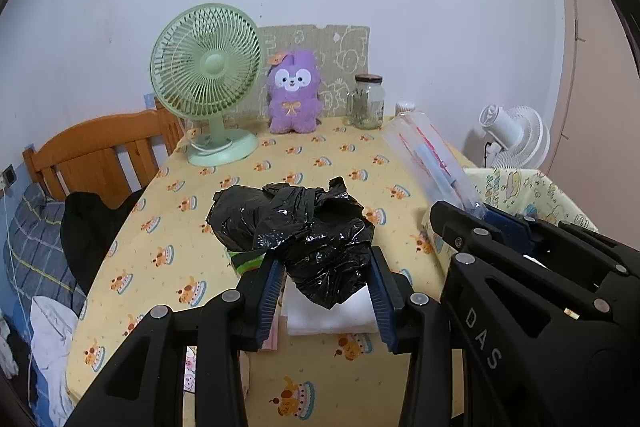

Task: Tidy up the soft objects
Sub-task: 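Lift and carry the black bag and clear pen bag toward the box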

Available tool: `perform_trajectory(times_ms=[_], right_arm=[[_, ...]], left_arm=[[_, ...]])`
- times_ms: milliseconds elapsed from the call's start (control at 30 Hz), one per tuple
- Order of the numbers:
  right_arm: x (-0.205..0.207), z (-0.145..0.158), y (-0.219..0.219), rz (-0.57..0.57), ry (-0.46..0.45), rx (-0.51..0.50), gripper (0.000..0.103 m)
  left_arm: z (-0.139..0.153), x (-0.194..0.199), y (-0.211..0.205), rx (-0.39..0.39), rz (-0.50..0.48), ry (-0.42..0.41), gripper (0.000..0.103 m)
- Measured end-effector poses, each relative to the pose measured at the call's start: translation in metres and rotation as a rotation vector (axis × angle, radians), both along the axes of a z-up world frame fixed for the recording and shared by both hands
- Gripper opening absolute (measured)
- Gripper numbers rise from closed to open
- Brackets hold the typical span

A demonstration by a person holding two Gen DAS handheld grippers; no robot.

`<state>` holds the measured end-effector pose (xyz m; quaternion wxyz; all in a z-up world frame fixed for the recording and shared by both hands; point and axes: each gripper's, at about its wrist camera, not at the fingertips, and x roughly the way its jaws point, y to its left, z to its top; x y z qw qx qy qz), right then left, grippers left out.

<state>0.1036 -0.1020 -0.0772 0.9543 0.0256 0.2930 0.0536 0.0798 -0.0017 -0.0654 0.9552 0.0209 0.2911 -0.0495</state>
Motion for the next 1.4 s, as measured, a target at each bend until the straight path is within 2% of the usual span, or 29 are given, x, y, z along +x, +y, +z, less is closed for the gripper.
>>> perform_trajectory(times_ms=[700, 1400], right_arm=[[-0.009, 0.028, -0.039, -0.027, -0.071, 0.015, 0.019], [-0.004, 0.031, -0.095, -0.121, -0.084, 0.000, 0.019]], left_arm=[[0.025, -0.004, -0.034, -0.003, -0.051, -0.070, 0.042], [0.028, 0.011, -0.089, -0.008, -0.145, -0.079, 0.042]])
